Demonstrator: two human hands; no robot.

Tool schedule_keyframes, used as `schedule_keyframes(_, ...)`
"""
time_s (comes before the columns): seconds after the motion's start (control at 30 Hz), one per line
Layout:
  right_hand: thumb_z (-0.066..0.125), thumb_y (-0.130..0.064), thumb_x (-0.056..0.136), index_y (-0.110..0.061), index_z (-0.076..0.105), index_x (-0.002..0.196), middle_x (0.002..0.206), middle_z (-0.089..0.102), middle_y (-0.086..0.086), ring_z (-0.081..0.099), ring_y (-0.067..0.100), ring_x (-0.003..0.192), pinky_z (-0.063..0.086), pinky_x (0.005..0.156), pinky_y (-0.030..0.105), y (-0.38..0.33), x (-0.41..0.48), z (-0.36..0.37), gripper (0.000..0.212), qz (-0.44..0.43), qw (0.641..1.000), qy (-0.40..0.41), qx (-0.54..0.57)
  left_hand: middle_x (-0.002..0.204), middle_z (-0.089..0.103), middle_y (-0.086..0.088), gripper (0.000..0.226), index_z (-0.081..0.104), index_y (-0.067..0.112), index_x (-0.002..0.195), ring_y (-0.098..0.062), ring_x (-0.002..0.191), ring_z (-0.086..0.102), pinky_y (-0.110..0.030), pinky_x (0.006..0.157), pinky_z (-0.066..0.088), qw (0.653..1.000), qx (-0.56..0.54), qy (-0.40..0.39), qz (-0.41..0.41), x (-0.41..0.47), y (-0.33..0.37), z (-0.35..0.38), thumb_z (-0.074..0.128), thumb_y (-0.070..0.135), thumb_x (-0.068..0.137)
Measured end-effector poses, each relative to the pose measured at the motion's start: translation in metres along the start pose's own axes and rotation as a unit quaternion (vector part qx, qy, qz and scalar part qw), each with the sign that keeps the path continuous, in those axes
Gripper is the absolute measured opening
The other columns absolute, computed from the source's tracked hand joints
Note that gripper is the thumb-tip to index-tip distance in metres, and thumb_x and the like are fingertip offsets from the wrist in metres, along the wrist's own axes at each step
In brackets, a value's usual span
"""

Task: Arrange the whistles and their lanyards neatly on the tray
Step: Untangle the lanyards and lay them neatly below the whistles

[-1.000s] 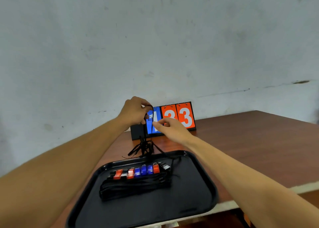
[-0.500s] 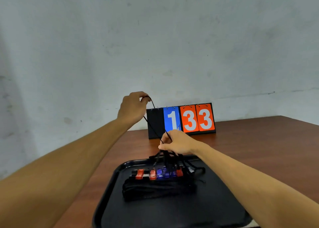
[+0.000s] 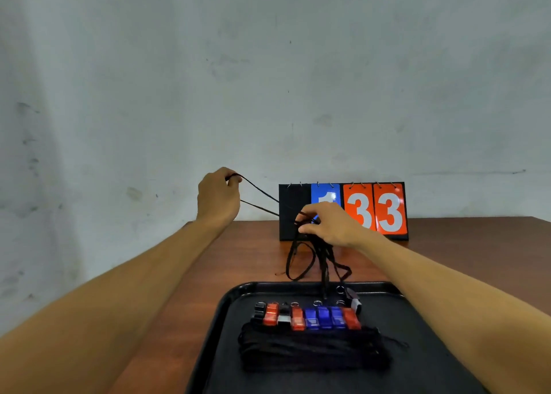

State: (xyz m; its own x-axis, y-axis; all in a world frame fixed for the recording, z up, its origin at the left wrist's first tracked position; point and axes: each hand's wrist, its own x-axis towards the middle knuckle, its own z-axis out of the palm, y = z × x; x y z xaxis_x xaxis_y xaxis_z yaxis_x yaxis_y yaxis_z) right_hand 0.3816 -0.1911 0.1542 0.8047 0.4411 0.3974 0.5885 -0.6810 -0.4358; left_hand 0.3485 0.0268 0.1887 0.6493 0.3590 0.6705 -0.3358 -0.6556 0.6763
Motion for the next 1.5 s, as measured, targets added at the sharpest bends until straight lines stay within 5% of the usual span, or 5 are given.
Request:
schedule_keyframes(0.27,0.070,-0.022,0.084,-0.014,0.071,0.092,0.086,0.068,0.000,0.060,0.012,0.081,0.040,0.067,0.014,0.031,-0.002,0.024,0.011,0.027,0.999,-0.018,0.010,0.098,0.067,-0.008,0.027,0.068,0.012,0.101,-0.024,0.084,0.065,-0.041,0.080,0.054,0.985,-0.085,0.034,-0.146,-0.005,-0.051,0.011,0.042,0.012,0.094)
schedule_keyframes(0.4,0.069,-0.020,0.086,-0.018,0.069,0.081,0.077,0.067,-0.006,0.063,0.007,0.076,0.043,0.070,0.017,0.043,-0.008,0.019,0.005,0.075,0.993,-0.016,0.094,0.079,0.055,-0.009,0.021,0.062,0.005,0.104,-0.022,0.055,0.058,-0.024,0.043,0.048,0.897,-0.335,0.004,-0.289,-0.011,-0.042,0.014,0.043,0.006,0.097)
schedule_keyframes(0.53,0.065,-0.015,0.089,-0.002,0.068,0.091,0.085,0.071,0.010,0.072,0.020,0.079,0.057,0.070,0.025,0.044,-0.015,0.008,0.013,0.165,0.946,-0.002,0.281,0.085,0.059,-0.004,0.023,0.065,0.012,0.106,-0.021,0.069,0.058,-0.028,0.060,0.045,0.988,0.005,-0.126,-0.091,-0.022,-0.044,0.018,0.045,0.017,0.097)
schedule_keyframes(0.83,0.066,-0.013,0.088,-0.002,0.069,0.089,0.071,0.062,0.005,0.056,0.013,0.060,0.043,0.048,0.018,0.050,-0.027,-0.009,0.012,0.198,0.946,0.091,0.242,0.090,0.070,0.002,0.038,0.074,0.014,0.085,-0.017,0.085,0.064,-0.031,0.078,0.051,0.870,0.229,-0.430,0.072,-0.037,-0.016,0.029,0.055,0.047,0.090)
schedule_keyframes(1.5,0.064,-0.009,0.086,-0.010,0.051,0.130,0.133,0.053,0.010,0.050,0.025,0.123,0.044,0.093,0.030,0.073,-0.046,-0.037,0.046,0.209,0.977,0.039,0.037,0.058,0.040,-0.003,0.024,0.061,0.008,0.070,-0.018,0.046,0.025,-0.023,0.043,0.022,0.974,-0.004,-0.209,-0.084,-0.018,0.073,0.048,0.050,0.018,0.088)
